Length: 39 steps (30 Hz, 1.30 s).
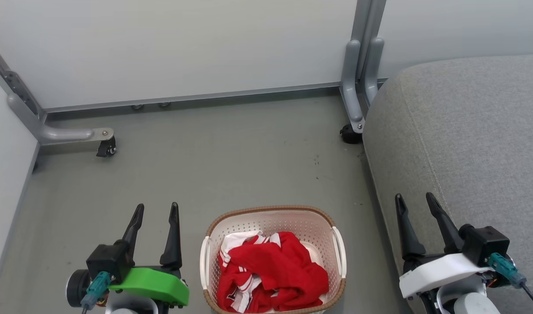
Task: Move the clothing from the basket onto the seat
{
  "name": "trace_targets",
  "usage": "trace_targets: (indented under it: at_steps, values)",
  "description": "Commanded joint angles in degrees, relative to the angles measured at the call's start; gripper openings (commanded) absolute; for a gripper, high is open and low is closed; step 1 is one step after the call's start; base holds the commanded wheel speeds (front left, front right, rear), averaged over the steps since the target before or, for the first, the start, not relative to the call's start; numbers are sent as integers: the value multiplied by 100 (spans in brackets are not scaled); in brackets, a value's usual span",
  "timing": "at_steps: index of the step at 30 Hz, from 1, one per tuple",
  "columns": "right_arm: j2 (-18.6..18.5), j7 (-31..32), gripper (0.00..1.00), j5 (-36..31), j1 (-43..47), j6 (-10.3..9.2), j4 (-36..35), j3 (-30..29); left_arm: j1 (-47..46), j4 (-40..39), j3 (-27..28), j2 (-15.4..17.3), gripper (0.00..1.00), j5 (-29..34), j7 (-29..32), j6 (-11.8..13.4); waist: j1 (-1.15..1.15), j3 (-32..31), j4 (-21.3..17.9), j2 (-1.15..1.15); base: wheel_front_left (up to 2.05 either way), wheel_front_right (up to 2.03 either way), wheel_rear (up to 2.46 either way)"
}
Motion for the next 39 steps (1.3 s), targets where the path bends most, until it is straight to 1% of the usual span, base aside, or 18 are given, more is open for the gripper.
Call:
trace_targets:
  at_steps: [1, 11, 19, 28, 39]
  values:
    - [-5, -67, 100, -112, 27, 2, -3, 20, 34, -21, 3, 24, 100, 34, -54, -1, 0, 0, 3, 0, 0, 0, 0]
    - [10, -168, 100, -381, 37, 2, 63, 59, 60, 62, -49, 26, 100, 225, -151, -4, 0, 2, 2, 0, 0, 0, 0]
    - [14, -248, 100, -582, 41, 2, 101, 120, 96, 163, -78, 29, 100, 390, -244, 43, 0, -9, -15, 0, 0, 0, 0]
    - [17, -239, 100, -406, 61, 1, 148, 150, 61, 300, -102, 28, 100, 263, -225, 84, 0, -9, -11, 0, 0, 0, 0]
    - [-12, -236, 100, -401, 36, 1, 99, 146, 3, 338, -117, 28, 100, 351, -225, 127, 0, 52, 4, 0, 0, 0, 0]
